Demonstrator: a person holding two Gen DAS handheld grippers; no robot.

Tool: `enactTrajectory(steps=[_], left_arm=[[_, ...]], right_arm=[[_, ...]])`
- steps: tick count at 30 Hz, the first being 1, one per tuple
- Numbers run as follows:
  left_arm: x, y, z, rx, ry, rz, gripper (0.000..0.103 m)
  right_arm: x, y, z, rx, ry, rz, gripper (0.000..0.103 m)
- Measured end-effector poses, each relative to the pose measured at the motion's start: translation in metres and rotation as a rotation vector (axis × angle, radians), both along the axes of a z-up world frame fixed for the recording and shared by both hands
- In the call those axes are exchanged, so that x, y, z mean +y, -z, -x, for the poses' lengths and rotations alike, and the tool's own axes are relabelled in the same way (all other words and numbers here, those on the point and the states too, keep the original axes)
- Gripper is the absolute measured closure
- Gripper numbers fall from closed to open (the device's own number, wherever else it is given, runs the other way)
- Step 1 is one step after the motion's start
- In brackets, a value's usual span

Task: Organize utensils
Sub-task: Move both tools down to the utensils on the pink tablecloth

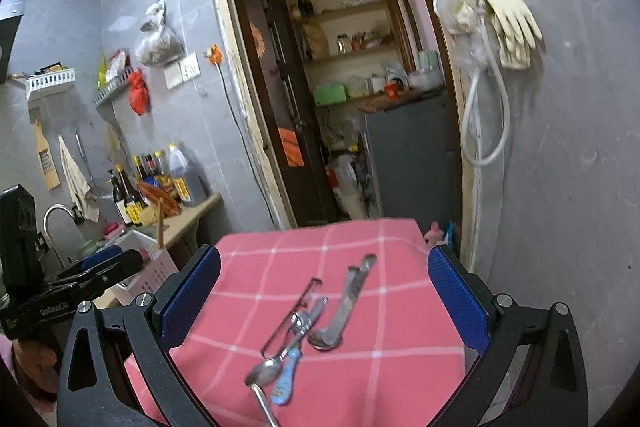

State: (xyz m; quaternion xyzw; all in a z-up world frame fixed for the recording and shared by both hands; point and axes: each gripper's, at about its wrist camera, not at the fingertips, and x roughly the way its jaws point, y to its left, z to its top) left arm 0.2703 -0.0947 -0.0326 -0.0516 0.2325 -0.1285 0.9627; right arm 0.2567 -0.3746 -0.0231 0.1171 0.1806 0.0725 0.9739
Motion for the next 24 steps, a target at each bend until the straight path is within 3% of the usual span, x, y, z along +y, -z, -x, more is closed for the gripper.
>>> enactTrajectory(steps=[8,16,19,24], left_arm=[[-0.023,0.027,-0.035,0.077,-0.006,-0.041,0.0],[-0.034,0.062,-0.081,0.212,0.011,-0.012,0.0],[-0.04,0.073,-0.096,0.254,0.022,0.004,0.002],[-0.045,0.096,-0.13,0.353,0.061,0.089,0.023]], right_arm=[[-0.027,0.044,-0.041,0.112,-0.059,-0.088,0.001],[-0.033,0.082,-0.095,0.206,-0.141,-0.118,0.002],[-0.028,0.095,-0.116,0.242,-0.177,-0.123,0.014],[-0.018,0.116,-0.153,0.318,-0.219,-0.136,0.034]])
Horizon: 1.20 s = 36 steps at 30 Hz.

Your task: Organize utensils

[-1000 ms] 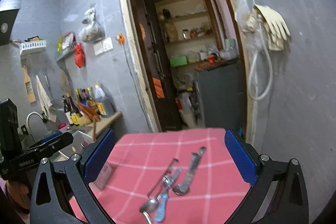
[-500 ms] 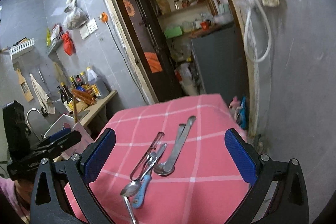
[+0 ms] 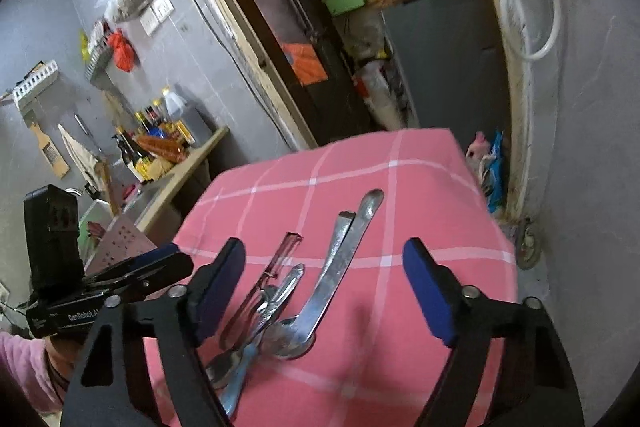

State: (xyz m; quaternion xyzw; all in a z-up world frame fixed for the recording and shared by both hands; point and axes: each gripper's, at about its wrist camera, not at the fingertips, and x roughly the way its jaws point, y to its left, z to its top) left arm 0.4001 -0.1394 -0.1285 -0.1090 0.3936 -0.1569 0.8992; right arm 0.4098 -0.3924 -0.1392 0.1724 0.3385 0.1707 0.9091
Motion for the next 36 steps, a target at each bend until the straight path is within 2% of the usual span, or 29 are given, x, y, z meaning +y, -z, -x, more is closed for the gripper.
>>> enactTrajectory(steps=[4,12,15,21,25,29,32,34,35,36], left_arm=[[-0.002,0.014,-0.02,0.05,0.008,0.044,0.034],[-0.021,0.039,-0.053,0.162,0.074,-0.012,0.056],[-0.026,0.047,-0.063,0.213,0.106,0.01,0.065],[-0.036,0.06,-0.075,0.286,0.123,-0.033,0.072],[-0.041,0.066,-0.078,0.306,0.134,-0.076,0.074],[-0.042,0.066,-0.079,0.298,0.135,-0.104,0.081],[-0.036,0.067,-0.081,0.303,0.12,-0.103,0.09],[-0.032,0.068,-0.083,0.312,0.118,-0.073,0.091],[-0.03,0.068,-0.083,0.314,0.119,-0.064,0.091],[-0.029,0.068,-0.083,0.313,0.12,-0.06,0.091]], right_arm=[[0.005,0.017,-0.024,0.057,-0.01,-0.011,0.046],[0.019,0.043,-0.062,0.15,-0.02,-0.004,0.064],[0.021,0.05,-0.072,0.195,-0.015,0.001,0.068],[0.023,0.069,-0.09,0.309,-0.001,-0.007,0.077],[0.026,0.079,-0.102,0.375,-0.001,-0.023,0.079],[0.028,0.084,-0.109,0.42,-0.007,-0.049,0.079],[0.031,0.087,-0.112,0.445,-0.013,-0.047,0.079],[0.03,0.087,-0.113,0.454,-0.009,-0.049,0.084],[0.03,0.087,-0.112,0.456,0.0,-0.042,0.092],[0.028,0.087,-0.112,0.456,0.004,-0.052,0.094]])
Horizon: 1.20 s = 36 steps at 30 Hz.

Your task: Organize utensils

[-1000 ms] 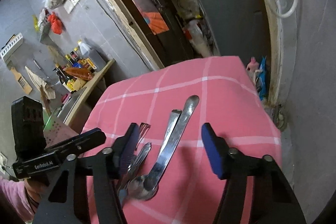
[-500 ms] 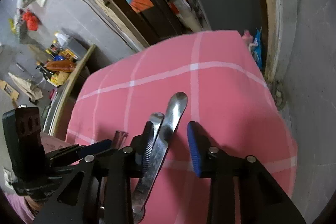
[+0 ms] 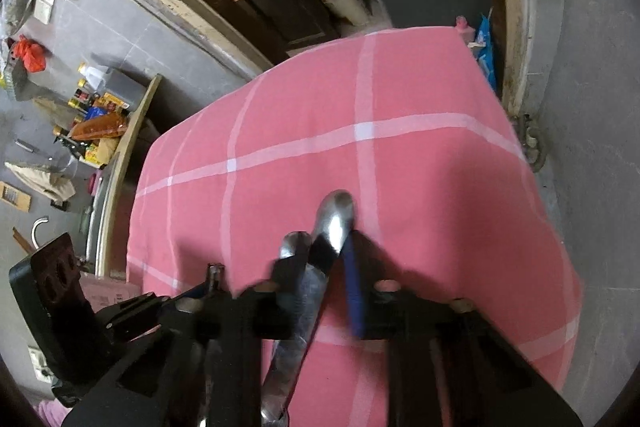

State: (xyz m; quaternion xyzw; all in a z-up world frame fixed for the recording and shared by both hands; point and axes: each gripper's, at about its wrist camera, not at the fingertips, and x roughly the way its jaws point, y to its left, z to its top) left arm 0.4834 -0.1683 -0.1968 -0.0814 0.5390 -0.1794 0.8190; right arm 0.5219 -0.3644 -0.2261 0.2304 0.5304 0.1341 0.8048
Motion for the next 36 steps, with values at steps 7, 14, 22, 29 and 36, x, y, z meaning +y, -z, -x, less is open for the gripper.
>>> enactTrajectory(steps=[7,14,22,29,36], left_arm=[[0.013,-0.002,0.008,-0.012,-0.016,0.074,0.091],[0.022,-0.023,0.024,-0.098,-0.045,0.083,0.091],[0.028,-0.068,0.044,-0.258,-0.064,0.092,0.091],[0.039,-0.116,0.06,-0.39,-0.085,0.106,0.091],[0.057,-0.167,0.08,-0.502,-0.124,0.133,0.091]], right_arm=[[-0.006,-0.002,0.014,-0.056,0.058,-0.115,0.101],[-0.009,-0.028,0.039,-0.189,0.081,-0.127,0.101],[-0.013,-0.087,0.071,-0.395,0.078,-0.073,0.101],[-0.011,-0.144,0.1,-0.566,0.082,-0.046,0.101],[0.007,-0.202,0.128,-0.72,0.08,-0.02,0.101]])
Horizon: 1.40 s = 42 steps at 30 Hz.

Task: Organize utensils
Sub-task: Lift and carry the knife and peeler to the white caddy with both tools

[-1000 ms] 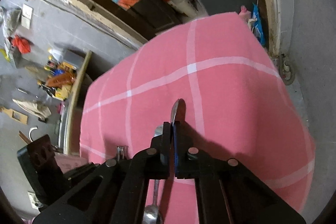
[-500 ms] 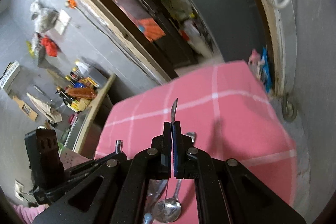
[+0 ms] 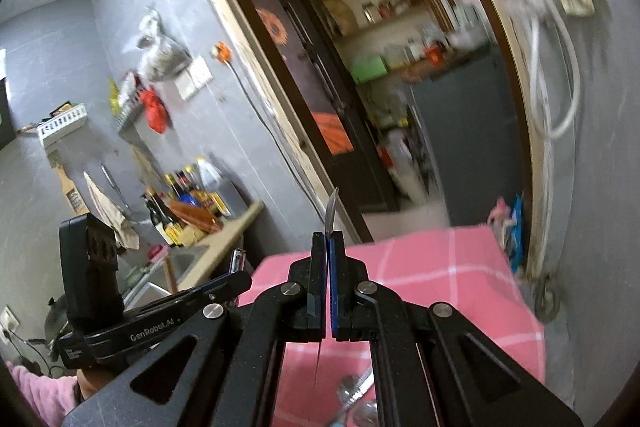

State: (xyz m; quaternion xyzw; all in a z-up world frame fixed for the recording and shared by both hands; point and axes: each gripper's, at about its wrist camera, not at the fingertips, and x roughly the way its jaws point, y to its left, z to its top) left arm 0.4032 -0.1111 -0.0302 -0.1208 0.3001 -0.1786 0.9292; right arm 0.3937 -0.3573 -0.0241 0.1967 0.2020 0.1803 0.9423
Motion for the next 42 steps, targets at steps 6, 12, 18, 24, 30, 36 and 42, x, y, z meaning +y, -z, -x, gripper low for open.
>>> enactTrajectory(steps=[6,12,18,24,30,36,42], left_arm=[[0.026,-0.042,0.021,-0.088,-0.016,0.033,0.091],[0.06,-0.077,0.041,-0.173,-0.048,0.03,0.091],[0.107,-0.099,0.055,-0.252,-0.107,0.035,0.091],[0.139,-0.096,0.057,-0.276,-0.149,0.021,0.091],[0.172,-0.081,0.065,-0.316,-0.195,0.053,0.091],[0.19,-0.063,0.072,-0.347,-0.226,0.081,0.091],[0.203,-0.041,0.067,-0.307,-0.23,0.116,0.091]], right_arm=[[0.029,-0.047,0.019,-0.116,-0.022,-0.008,0.101],[0.069,-0.081,0.034,-0.212,-0.062,-0.029,0.101],[0.112,-0.096,0.043,-0.275,-0.099,-0.042,0.101],[0.154,-0.099,0.048,-0.325,-0.142,-0.045,0.101],[0.19,-0.089,0.054,-0.375,-0.169,-0.018,0.101],[0.216,-0.064,0.047,-0.35,-0.2,-0.014,0.101],[0.235,-0.035,0.037,-0.29,-0.218,0.011,0.101]])
